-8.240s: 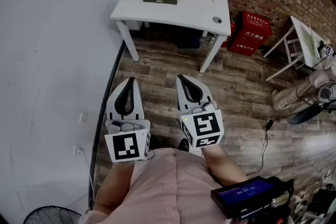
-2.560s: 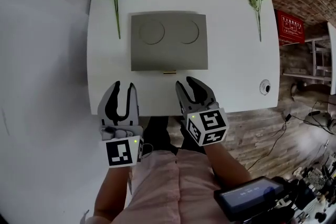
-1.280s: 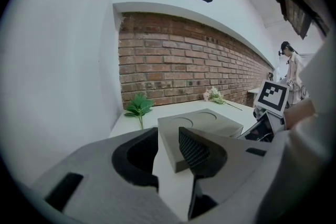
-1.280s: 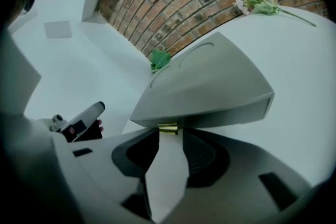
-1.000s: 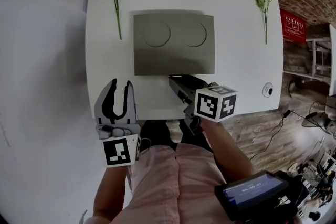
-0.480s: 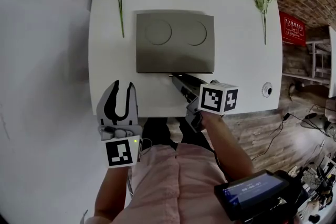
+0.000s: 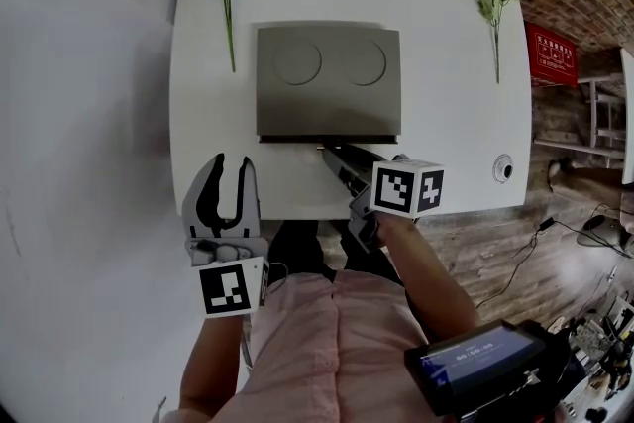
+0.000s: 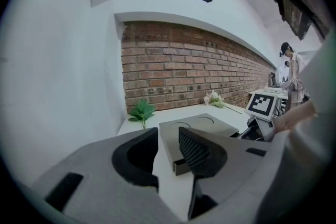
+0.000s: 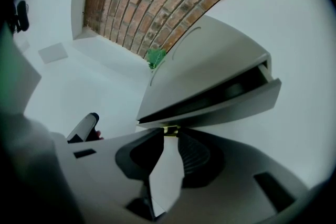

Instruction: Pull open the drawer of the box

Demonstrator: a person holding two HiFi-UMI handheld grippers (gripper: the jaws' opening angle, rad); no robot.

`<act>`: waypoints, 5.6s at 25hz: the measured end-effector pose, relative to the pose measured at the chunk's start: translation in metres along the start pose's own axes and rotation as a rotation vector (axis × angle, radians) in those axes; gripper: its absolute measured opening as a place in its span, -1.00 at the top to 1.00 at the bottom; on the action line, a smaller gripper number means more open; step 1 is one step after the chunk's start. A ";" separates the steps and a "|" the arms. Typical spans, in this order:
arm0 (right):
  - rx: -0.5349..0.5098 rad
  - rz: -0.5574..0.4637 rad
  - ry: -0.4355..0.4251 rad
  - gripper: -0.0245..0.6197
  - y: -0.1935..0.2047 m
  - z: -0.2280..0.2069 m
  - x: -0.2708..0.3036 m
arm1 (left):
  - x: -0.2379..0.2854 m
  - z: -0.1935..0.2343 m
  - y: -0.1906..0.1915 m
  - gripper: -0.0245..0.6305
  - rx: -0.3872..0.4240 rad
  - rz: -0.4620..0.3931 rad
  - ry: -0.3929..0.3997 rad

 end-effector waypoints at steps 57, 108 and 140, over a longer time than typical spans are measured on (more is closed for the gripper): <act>-0.018 0.064 -0.030 0.69 0.052 0.005 -0.027 | -0.039 -0.036 -0.015 0.53 0.003 -0.008 -0.012; -0.022 0.115 -0.060 0.73 0.089 0.001 -0.047 | -0.054 -0.064 -0.016 0.53 0.029 -0.020 -0.002; -0.023 0.139 -0.072 0.73 0.112 -0.001 -0.052 | -0.057 -0.075 -0.008 0.53 0.036 -0.035 0.011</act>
Point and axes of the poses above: the fingertips, and each gripper's own axes: x forward along the fingers, z to its left, y out of its underside, the point moved 7 cm from there along -x, backward along the fingers
